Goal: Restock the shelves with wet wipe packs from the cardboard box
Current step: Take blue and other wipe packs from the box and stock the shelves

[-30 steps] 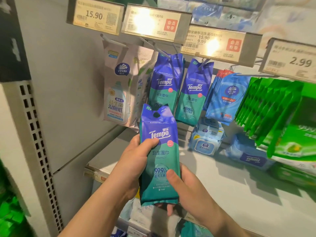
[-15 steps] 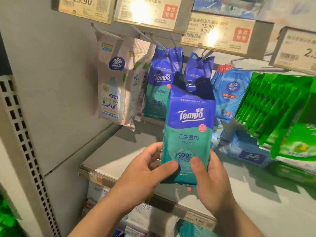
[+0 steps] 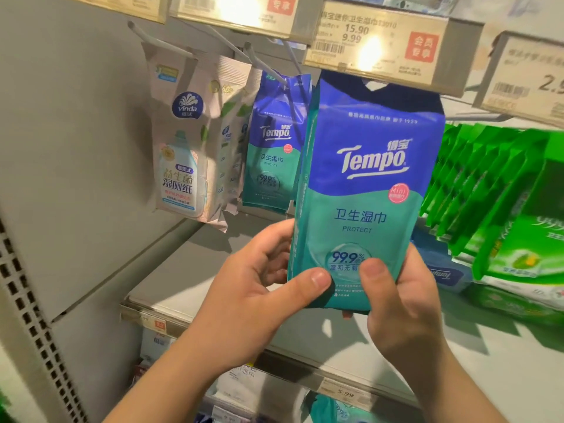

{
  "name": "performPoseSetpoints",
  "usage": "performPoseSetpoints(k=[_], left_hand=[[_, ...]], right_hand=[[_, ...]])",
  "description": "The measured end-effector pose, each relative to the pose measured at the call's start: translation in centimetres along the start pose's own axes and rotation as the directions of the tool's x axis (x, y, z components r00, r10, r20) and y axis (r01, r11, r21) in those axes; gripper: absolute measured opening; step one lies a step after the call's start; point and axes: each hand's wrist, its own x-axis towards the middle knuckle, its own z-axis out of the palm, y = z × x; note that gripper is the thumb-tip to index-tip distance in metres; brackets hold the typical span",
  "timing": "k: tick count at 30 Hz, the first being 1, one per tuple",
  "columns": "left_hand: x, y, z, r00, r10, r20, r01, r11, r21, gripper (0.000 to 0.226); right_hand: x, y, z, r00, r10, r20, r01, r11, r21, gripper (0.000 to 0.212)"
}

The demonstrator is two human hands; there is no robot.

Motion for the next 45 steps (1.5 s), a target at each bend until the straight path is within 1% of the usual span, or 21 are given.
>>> performPoseSetpoints(k=[2,5,10,12,16,18,21,22,25,26,28,31,33,34,35,37,38,40,41,43,45], left_hand=[[0.4,0.1,0.1,1.0,0.007,0.005,-0.007,1.0,-0.006,0.053],[1.1,0.1,0.2,1.0,0.022,0.005,-0.022,1.0,-0.006,0.053],[1.9,-0.1,0.4,0.999,-0.003,-0.04,0.002,1.0,-0.023,0.055],[2.3,-0.2,0.5,0.999,-0.016,-0.046,0.016,1.0,-0.008,0.054],[2.8,-0.6,0.6,0.996,-0.049,-0.076,0.047,0.999,-0.025,0.044],[2.9,-0.9,0.6,0.994,-0.066,-0.087,0.062,0.997,-0.041,0.045],[2.6,-1.8,0.4,0.994,-0.081,-0.067,0.08,0.996,-0.028,0.04],[2.3,-2.2,0.2,0.995,-0.081,-0.05,0.08,0.997,-0.022,0.041],[1.2,-2.9,-0.1,0.998,-0.057,0.0,0.057,0.998,-0.028,0.048],[0.9,-3.0,-0.1,0.999,-0.049,0.018,0.05,0.998,-0.041,0.05],[0.7,-3.0,0.0,0.999,-0.017,0.036,0.019,0.999,-0.047,0.05],[1.1,-2.4,0.4,0.998,0.045,0.04,-0.043,0.998,-0.046,0.049],[1.7,-1.8,0.7,0.997,0.066,0.044,-0.063,0.995,-0.072,0.049],[2.1,-1.6,0.8,0.997,0.069,0.047,-0.064,0.994,-0.089,0.049],[2.3,-1.4,0.9,0.996,0.069,0.048,-0.064,0.993,-0.103,0.048],[2.7,-1.2,1.1,0.997,0.067,0.037,-0.062,0.991,-0.12,0.045],[2.8,-1.0,1.3,0.997,0.067,0.027,-0.063,0.989,-0.132,0.044],[3.1,-0.8,1.4,0.997,0.074,0.01,-0.072,0.987,-0.145,0.047],[3.2,-0.7,1.5,0.997,0.079,0.004,-0.077,0.987,-0.144,0.048],[3.6,-0.4,1.6,0.996,0.084,0.006,-0.082,0.986,-0.148,0.047],[3.9,-0.2,1.6,0.997,0.075,0.006,-0.073,0.986,-0.152,0.045]], right_hand=[[0.4,0.0,0.1,1.0,0.015,-0.027,-0.014,1.0,0.011,0.033],[1.1,0.0,0.2,0.999,0.018,-0.038,-0.018,1.0,0.002,0.04],[1.9,-0.1,0.5,0.997,0.073,-0.012,-0.073,0.997,0.013,0.065],[2.0,-0.1,0.6,0.997,0.077,-0.016,-0.077,0.997,0.014,0.069],[2.4,0.5,0.4,0.992,0.121,-0.043,-0.121,0.993,0.008,0.042],[2.4,0.9,0.3,0.986,0.159,-0.041,-0.159,0.987,-0.002,0.04],[2.1,1.7,-0.1,0.987,0.162,-0.022,-0.162,0.986,-0.029,0.047],[1.8,1.9,-0.3,0.989,0.146,-0.021,-0.147,0.987,-0.063,0.046],[1.0,2.4,-1.2,0.997,0.079,-0.025,-0.082,0.979,-0.184,0.029],[0.8,2.3,-1.4,0.998,0.059,-0.022,-0.062,0.975,-0.213,0.028],[1.0,1.9,-1.7,1.0,-0.004,0.007,0.006,0.961,-0.276,0.032],[1.6,0.4,-1.2,0.992,-0.116,0.04,0.122,0.963,-0.241,0.038],[2.2,-0.3,-1.0,0.988,-0.147,0.038,0.152,0.963,-0.221,0.034],[2.4,-0.4,-0.9,0.989,-0.141,0.035,0.145,0.965,-0.217,0.028],[2.5,-0.4,-1.0,0.993,-0.117,0.031,0.121,0.968,-0.221,0.028],[2.7,-0.1,-1.2,0.998,-0.058,-0.002,0.056,0.972,-0.227,0.035],[2.9,-0.2,-1.1,0.999,-0.042,-0.022,0.035,0.971,-0.235,0.031],[3.3,-0.3,-0.9,0.999,-0.03,-0.042,0.019,0.969,-0.247,0.021],[3.5,-0.4,-0.9,0.998,-0.029,-0.049,0.016,0.969,-0.245,0.019],[3.8,-0.5,-0.7,0.998,-0.022,-0.059,0.007,0.969,-0.248,0.018],[4.0,-0.5,-0.6,0.998,-0.013,-0.068,-0.003,0.971,-0.24,0.022]])
